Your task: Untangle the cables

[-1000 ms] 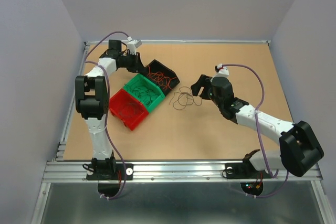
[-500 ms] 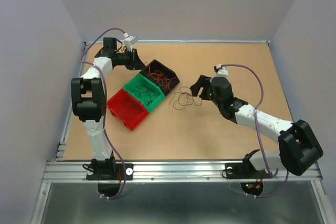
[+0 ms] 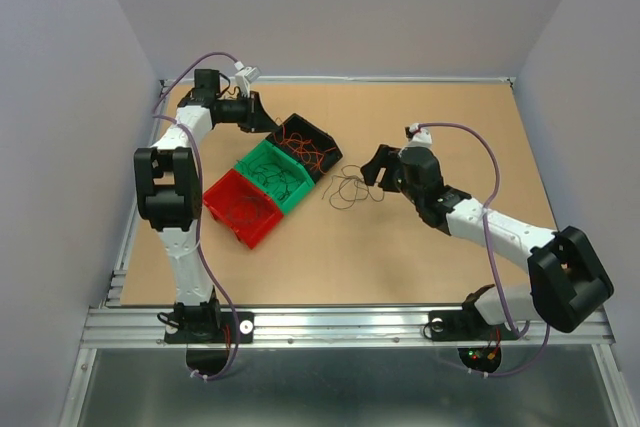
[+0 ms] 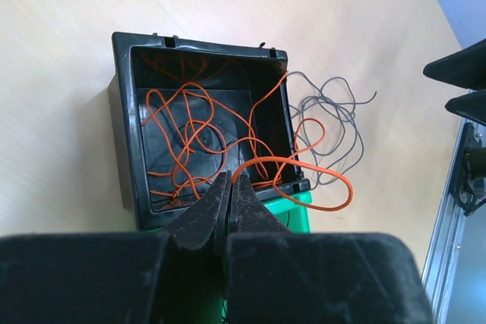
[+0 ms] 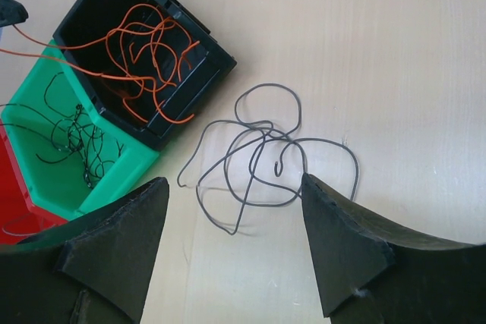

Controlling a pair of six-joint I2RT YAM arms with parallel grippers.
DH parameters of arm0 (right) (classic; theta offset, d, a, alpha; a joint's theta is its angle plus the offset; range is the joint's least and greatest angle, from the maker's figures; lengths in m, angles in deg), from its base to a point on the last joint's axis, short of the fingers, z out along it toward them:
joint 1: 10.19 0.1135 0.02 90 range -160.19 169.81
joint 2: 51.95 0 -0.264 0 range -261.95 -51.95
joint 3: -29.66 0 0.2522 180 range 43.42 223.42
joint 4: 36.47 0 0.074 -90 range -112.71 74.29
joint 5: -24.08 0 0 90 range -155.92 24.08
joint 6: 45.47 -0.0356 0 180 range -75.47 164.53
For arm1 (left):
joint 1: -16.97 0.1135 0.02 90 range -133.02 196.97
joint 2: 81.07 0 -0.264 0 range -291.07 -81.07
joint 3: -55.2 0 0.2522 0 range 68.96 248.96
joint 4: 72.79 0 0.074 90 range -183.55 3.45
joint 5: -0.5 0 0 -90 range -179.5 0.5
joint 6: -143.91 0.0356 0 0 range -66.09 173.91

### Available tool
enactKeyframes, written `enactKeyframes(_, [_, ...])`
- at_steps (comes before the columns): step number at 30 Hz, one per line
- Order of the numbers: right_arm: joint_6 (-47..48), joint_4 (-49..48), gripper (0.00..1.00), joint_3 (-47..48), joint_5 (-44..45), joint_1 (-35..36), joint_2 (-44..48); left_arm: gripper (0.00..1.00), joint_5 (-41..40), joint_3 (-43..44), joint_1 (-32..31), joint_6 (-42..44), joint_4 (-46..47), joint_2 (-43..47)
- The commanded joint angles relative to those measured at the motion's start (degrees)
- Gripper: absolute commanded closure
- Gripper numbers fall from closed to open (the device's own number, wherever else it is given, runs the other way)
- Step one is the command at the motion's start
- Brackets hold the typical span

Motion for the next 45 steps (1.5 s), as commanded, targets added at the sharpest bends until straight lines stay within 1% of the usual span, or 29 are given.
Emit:
enactKeyframes(1, [1.8,-2.4,0.25,2.5,-2.7,0.0,-0.8,1.0,1.7,2.0,0.3,1.0,-0.4,5.2])
enactKeyframes(4, [4.0,-4.4,0.29,3.0,-7.2,0.0,-1.9,1.0,-0.2,1.4,0.3,0.6,0.0,6.0])
enactKeyframes(5, [6.1,-5.9,0.3,3.0,-11.3,0.0,-2.5,1.0,-0.4,1.3,0.3,0.3,0.2,5.0])
enactKeyframes(6, [7.1,-9.6,0.31,2.5,-13.9,0.2,-3.7,1.0,-0.8,1.6,0.3,0.1,-0.4,4.3])
enactKeyframes(8, [9.8,-12.4,0.31,3.0,-18.2,0.3,-6.1,1.0,-1.2,2.7,0.3,1.1,-1.6,2.2])
enactKeyframes(9, [10.7,-13.5,0.31,4.9,-19.3,0.6,-9.3,1.0,-1.8,2.7,0.3,1.3,-1.6,1.8])
enactKeyframes(11, [13.2,-12.8,0.3,8.2,-22.6,0.6,-12.6,1.0,-2.7,2.5,0.3,1.4,-1.3,1.3])
enactKeyframes(14, [17.7,-10.9,0.3,14.1,-24.0,1.5,-19.0,1.0,-4.5,1.5,0.3,1.4,-0.2,1.7])
enactKeyframes(16, [20.1,-9.7,0.27,17.9,-24.5,2.4,-22.8,1.0,-4.8,1.2,0.3,1.6,0.4,2.4])
enactKeyframes(19, [23.4,-7.5,0.27,22.3,-22.4,3.8,-26.5,1.0,-5.0,0.2,0.2,1.6,1.1,3.1])
enactKeyframes(25, [25.6,-5.2,0.28,33.0,-17.0,3.9,-35.8,1.0,-5.6,-0.5,0.3,1.7,1.4,3.5])
enactKeyframes(27, [26.3,-4.4,0.42,36.1,-14.5,3.9,-38.6,1.0,-6.1,-0.9,0.3,1.9,1.8,3.8])
enactKeyframes(28, [26.6,-4.3,0.52,36.9,-14.1,3.9,-39.3,1.0,-6.3,-1.1,0.2,2.0,1.9,3.8])
enactKeyframes(29, [26.6,-3.9,0.72,37.8,-12.8,3.9,-39.9,1.0,-6.6,-1.4,0.0,2.2,1.9,4.0])
enactKeyframes(30, [26.4,-3.4,0.81,39.2,-12.4,3.9,-40.6,1.0,-7.0,-1.4,-0.1,2.2,2.1,4.0])
enactKeyframes(33, [26.5,-3.4,0.86,40.4,-12.4,3.9,-40.7,1.0,-8.1,-2.2,-0.7,2.3,2.8,4.7])
enactKeyframes(34, [26.5,-3.4,0.9,41.3,-12.6,3.9,-40.6,1.0,-9.1,-2.5,-0.9,2.3,3.1,4.9])
enactKeyframes(35, [26.6,-3.4,0.98,41.7,-12.7,3.9,-40.5,1.0,-9.5,-3.3,-1.4,2.3,4.0,5.4])
enactKeyframes(36, [26.6,-3.4,0.99,42.1,-12.8,3.9,-40.4,1.0,-10.5,-3.7,-1.5,2.3,4.5,5.7])
enactKeyframes(41, [26.3,-3.9,1.0,42.6,-14.5,3.9,-38.9,1.0,-11.4,-6.6,-2.1,2.2,7.6,6.8])
enactKeyframes(45, [25.3,-6.0,0.99,42.3,-13.4,4.0,-38.8,1.0,-13.8,-9.1,-2.8,1.5,11.6,8.0])
